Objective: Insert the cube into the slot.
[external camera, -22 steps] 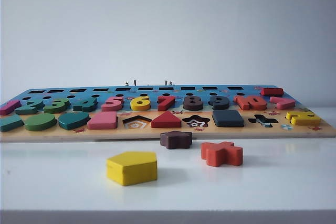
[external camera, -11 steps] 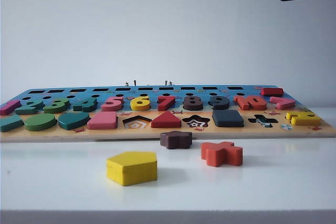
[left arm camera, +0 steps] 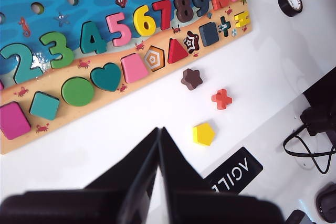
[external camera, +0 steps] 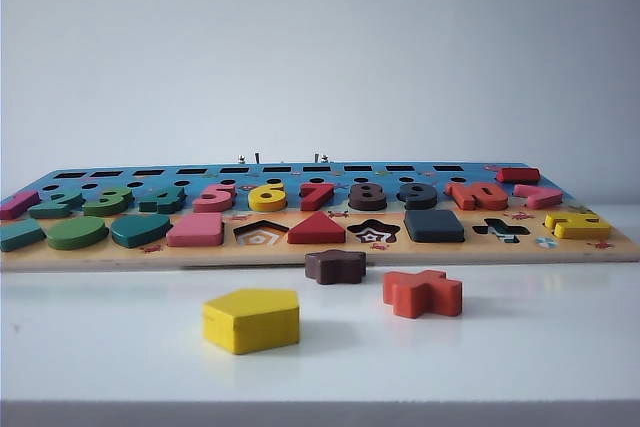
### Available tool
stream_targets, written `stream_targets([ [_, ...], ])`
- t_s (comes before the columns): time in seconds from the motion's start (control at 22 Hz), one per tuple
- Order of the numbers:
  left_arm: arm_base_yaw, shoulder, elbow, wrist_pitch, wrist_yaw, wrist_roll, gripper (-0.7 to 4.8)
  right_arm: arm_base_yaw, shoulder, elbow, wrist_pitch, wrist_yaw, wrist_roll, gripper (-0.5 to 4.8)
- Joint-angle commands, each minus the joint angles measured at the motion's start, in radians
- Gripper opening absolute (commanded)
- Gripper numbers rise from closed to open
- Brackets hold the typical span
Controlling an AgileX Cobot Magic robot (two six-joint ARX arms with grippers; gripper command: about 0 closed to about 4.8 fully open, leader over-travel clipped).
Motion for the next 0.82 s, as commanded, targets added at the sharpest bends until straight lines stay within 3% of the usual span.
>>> stream_targets([
  [0.05,0.001,-0.012,0.003,0.024,0.002,0.004,0.17,-0.031,-0.055,-0.032,0.013,0.019,0.013,-0.05],
  [0.55,0.001,-0.130,-0.107,0.212,-0.003,0.061,0.17,-0.090,-0.134,-0.142,0.017,0.069,0.008,-0.06],
  [0.73,0.001,-0.233,-0.235,0.354,-0.068,0.103,0.17,-0.119,-0.197,-0.203,0.029,0.072,0.008,-0.06],
  [0.82,0.007,-0.303,-0.317,0.420,-0.148,0.103,0.17,-0.131,-0.257,-0.230,0.028,0.071,0.008,-0.06],
])
